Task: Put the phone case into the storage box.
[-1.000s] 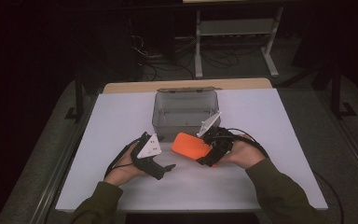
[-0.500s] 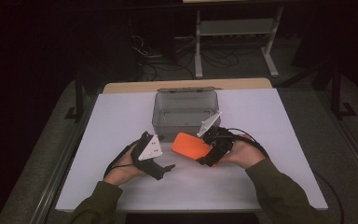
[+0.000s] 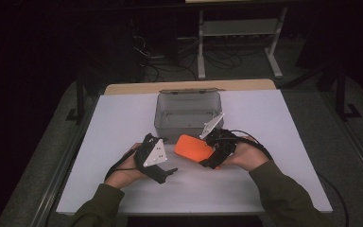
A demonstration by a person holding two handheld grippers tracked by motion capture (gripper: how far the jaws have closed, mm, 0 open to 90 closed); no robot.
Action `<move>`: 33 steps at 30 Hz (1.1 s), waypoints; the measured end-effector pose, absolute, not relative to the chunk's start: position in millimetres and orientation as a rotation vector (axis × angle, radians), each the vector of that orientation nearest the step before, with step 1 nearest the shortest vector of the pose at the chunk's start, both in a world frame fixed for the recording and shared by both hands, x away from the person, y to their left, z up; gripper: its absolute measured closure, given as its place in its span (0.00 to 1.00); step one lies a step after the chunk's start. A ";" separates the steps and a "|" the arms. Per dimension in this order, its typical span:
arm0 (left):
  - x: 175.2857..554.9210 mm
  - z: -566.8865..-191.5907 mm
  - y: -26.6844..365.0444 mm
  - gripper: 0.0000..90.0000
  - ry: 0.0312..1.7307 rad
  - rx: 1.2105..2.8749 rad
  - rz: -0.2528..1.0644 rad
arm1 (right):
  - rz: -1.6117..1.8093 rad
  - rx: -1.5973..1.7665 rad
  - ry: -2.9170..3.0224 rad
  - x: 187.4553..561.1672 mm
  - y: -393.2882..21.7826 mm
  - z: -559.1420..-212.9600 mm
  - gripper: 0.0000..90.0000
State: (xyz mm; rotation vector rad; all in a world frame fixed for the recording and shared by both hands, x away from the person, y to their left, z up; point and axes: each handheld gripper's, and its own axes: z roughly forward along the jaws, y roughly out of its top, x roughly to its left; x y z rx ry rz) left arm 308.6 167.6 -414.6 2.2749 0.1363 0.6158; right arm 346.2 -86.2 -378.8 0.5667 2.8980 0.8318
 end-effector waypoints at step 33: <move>300.0 -413.7 159.6 0.00 -0.018 2.330 0.768 | 0.832 0.565 2.896 346.2 -86.5 -378.8 0.17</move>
